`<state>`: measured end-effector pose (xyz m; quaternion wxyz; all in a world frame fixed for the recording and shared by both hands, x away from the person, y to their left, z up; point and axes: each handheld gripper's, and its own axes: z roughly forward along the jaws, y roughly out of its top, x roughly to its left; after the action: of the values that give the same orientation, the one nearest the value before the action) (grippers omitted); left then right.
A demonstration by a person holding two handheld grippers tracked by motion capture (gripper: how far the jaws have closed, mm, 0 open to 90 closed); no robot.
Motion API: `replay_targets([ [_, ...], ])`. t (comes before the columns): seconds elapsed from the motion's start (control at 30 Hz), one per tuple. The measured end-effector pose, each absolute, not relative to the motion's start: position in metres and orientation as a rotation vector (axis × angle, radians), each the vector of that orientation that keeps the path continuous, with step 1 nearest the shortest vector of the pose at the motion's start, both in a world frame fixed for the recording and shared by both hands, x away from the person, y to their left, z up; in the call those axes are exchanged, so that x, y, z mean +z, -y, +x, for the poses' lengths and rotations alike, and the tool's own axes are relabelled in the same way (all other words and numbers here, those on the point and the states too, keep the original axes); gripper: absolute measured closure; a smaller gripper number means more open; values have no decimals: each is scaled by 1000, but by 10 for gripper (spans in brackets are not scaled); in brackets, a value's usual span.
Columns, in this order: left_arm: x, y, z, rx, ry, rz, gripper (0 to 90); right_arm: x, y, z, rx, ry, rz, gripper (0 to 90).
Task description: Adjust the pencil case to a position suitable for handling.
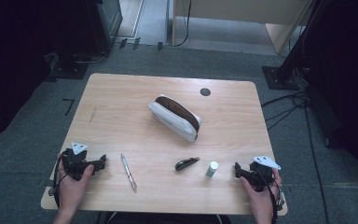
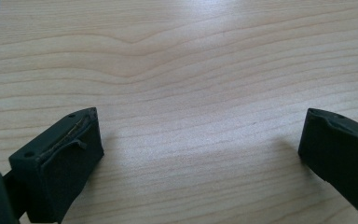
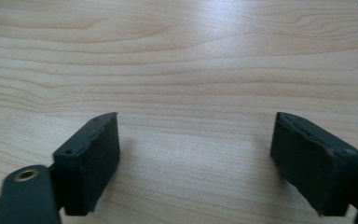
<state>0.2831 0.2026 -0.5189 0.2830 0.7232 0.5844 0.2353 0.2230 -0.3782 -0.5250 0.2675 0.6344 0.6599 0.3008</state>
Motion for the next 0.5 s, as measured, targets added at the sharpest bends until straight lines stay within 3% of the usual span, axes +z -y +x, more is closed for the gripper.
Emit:
replay_targets([
  [0.07,-519,-202,283,630,-1565,1935,0,-524,377,222,831,-1780,1699,249],
  [0.5,-519,-202,283,630,-1564,1935,0,-471,364,236,1080,-1832,1522,388],
])
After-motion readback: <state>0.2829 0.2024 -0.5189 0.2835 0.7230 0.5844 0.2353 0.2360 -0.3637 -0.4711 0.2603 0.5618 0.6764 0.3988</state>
